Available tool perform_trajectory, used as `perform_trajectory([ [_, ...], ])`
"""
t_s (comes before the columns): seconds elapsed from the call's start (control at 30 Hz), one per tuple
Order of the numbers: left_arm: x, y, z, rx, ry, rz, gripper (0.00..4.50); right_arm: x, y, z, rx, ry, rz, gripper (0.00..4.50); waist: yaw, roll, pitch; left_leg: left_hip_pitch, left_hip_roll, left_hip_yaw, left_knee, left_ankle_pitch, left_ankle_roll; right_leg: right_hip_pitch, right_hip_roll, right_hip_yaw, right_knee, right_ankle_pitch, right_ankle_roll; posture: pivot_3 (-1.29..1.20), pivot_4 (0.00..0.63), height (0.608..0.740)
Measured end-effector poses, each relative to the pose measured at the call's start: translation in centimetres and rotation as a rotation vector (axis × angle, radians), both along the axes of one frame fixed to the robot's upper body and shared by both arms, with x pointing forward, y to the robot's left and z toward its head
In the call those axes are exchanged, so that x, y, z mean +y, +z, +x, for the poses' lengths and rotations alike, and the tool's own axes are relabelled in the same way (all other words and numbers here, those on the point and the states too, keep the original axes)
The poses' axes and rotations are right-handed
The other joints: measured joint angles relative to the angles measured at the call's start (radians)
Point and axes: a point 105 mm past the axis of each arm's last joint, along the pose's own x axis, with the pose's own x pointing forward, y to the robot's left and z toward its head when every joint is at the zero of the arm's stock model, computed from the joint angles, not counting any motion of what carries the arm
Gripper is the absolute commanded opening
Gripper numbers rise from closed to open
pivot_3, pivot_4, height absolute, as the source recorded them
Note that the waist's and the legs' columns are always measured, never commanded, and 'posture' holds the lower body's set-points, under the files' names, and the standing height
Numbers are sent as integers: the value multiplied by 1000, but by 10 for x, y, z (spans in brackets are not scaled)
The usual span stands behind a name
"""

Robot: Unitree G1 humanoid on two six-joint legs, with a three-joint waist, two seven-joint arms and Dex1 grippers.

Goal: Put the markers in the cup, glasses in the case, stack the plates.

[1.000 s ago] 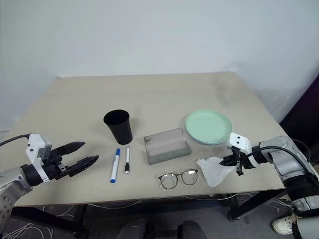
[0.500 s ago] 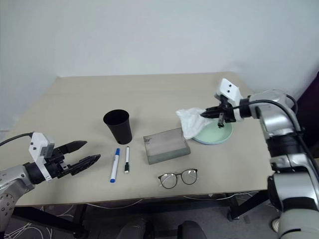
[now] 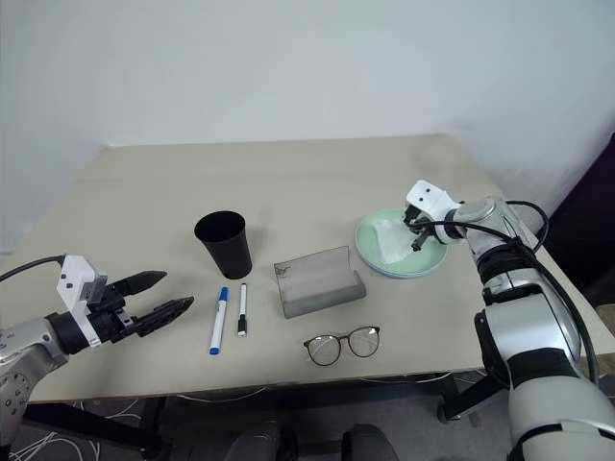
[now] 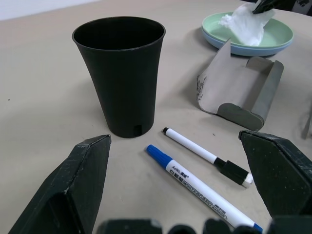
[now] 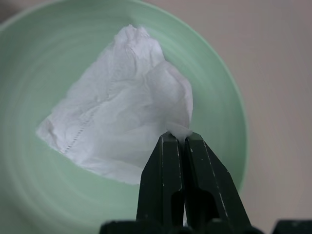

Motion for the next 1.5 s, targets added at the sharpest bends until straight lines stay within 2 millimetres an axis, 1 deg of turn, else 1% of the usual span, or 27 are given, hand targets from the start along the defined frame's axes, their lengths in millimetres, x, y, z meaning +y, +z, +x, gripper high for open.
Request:
perform_trajectory([
  [0.03, 0, 0, 0, 2, 2, 0, 4500, -1, 0, 0, -1, -2, -5, 59, 0, 0, 0, 1, 1, 0, 1, 0, 0, 1, 0, 0, 0, 0, 0, 0, 0, 740],
  [0.07, 0, 0, 0, 2, 2, 0, 4500, -2, -1, 0, 0, -3, -9, 430, 0, 0, 0, 1, 1, -1, 2, 0, 0, 1, 1, -1, 1, 0, 0, 0, 0, 740],
  [0.1, 0, -1, 0, 3, 3, 0, 4500, -2, -2, 0, 4, -4, -9, 588, 0, 0, 0, 1, 1, -1, 2, 0, 0, 2, 1, -1, 1, 1, 1, 0, 0, 740],
  [0.23, 0, 0, 1, 3, 4, -1, 4500, -1, -4, -1, 8, 7, -2, 1944, 0, 1, 0, 1, 1, -1, 5, 1, 1, 2, 1, 0, 1, 3, 4, 0, 0, 740],
  [0.3, -3, 4, 5, -13, -7, -2, 4500, 2, -1, -2, 20, 25, 32, 1944, 2, 1, 0, 1, 1, -1, 6, 1, 1, 1, 0, -1, 1, 4, 5, 0, 0, 740],
  [0.37, -11, 8, 10, -32, -35, -4, 4500, 9, 9, -4, 32, 69, 100, 1944, 3, 2, 0, 1, 0, 0, 6, 1, 1, 1, 0, -1, 1, 5, 6, 0, 0, 740],
  [0.5, -31, 13, 20, -55, -101, -10, 4500, 25, 45, -11, 17, 229, 215, 1944, 4, 2, 0, 0, 0, 0, 7, 1, 2, 2, 0, -1, 0, 6, 6, 0, 0, 740],
  [0.57, -43, 15, 26, -64, -137, -4, 4500, 32, 66, -22, 11, 348, 259, 1944, 5, 2, 0, 0, 0, -1, 7, 1, 2, 3, 0, -1, 0, 6, 6, 0, 0, 740],
  [0.6, -51, 17, 29, -73, -163, -5, 4500, 36, 75, -31, 16, 422, 282, 1944, 5, 2, 0, 0, 0, -1, 7, 1, 2, 3, 0, -2, 0, 6, 6, 0, 0, 740],
  [0.63, -57, 18, 31, -79, -182, -3, 4500, 39, 79, -38, 27, 471, 293, 1944, 4, 1, 0, 0, 0, -1, 7, 1, 2, 3, 0, -2, 0, 6, 6, 0, 0, 740],
  [0.7, -73, 19, 36, -84, -233, 3, 4500, 42, 76, -55, 81, 548, 318, 1944, 5, 1, 0, 0, 0, -1, 7, 1, 3, 4, 0, -1, 0, 6, 6, 0, 0, 740],
  [0.73, -81, 18, 37, -82, -261, -5, 4500, 43, 72, -61, 113, 569, 331, 1944, 5, 1, 0, 0, 0, -1, 7, 1, 3, 4, 0, -1, 0, 6, 6, 0, 0, 740],
  [0.77, -94, 16, 40, -74, -305, -11, 4500, 44, 65, -70, 157, 586, 350, 1944, 5, 1, 0, 0, 0, -1, 8, 1, 4, 4, 0, -1, 0, 6, 6, 0, 0, 740],
  [0.83, -110, 10, 42, -52, -368, -8, 4500, 47, 59, -79, 202, 605, 371, 1944, 4, 2, 0, 0, 0, 0, 8, 2, 5, 4, 0, -1, 0, 6, 7, 0, 0, 740],
  [0.93, -137, -1, 42, -15, -488, 19, 4500, 51, 57, -93, 241, 648, 373, 1944, 3, 2, 0, 0, 0, 0, 8, 2, 6, 4, 1, -1, 1, 7, 7, 0, 0, 740],
  [1.0, -148, -9, 40, 10, -550, 39, 4500, 49, 54, -101, 256, 663, 364, 1944, 4, 2, 0, 0, 0, -1, 8, 2, 6, 4, 1, -1, 0, 7, 7, 0, 0, 740],
  [1.1, -156, -22, 39, 59, -613, 78, 4500, 43, 45, -112, 303, 662, 345, 1944, 5, 2, 0, 0, 0, -1, 9, 2, 6, 3, 1, -1, 0, 7, 7, 0, 0, 740],
  [1.2, -168, -27, 39, 74, -687, 97, 4500, 36, 38, -123, 351, 673, 323, 1944, 9, 2, 0, -1, -1, -1, 9, 3, 7, 3, -1, -1, 0, 6, 7, 0, 0, 740],
  [1.3, -184, -25, 40, 56, -751, 104, 4500, 35, 38, -127, 358, 682, 324, 2553, 8, 2, 0, 0, -1, -1, 10, 2, 8, 3, -1, 0, 0, 7, 7, 0, 0, 740],
  [1.47, -198, -30, 32, 69, -831, 105, 4500, 36, 38, -128, 358, 687, 331, 4291, 5, 2, 0, -1, -1, -2, 10, 2, 9, 3, -1, 0, 0, 7, 7, 0, 0, 740],
  [1.5, -200, -32, 30, 74, -846, 108, 4500, 36, 38, -128, 355, 685, 331, 4469, 5, 2, 0, -1, -1, -2, 10, 2, 9, 3, -1, 0, 0, 7, 7, 0, 0, 740],
])
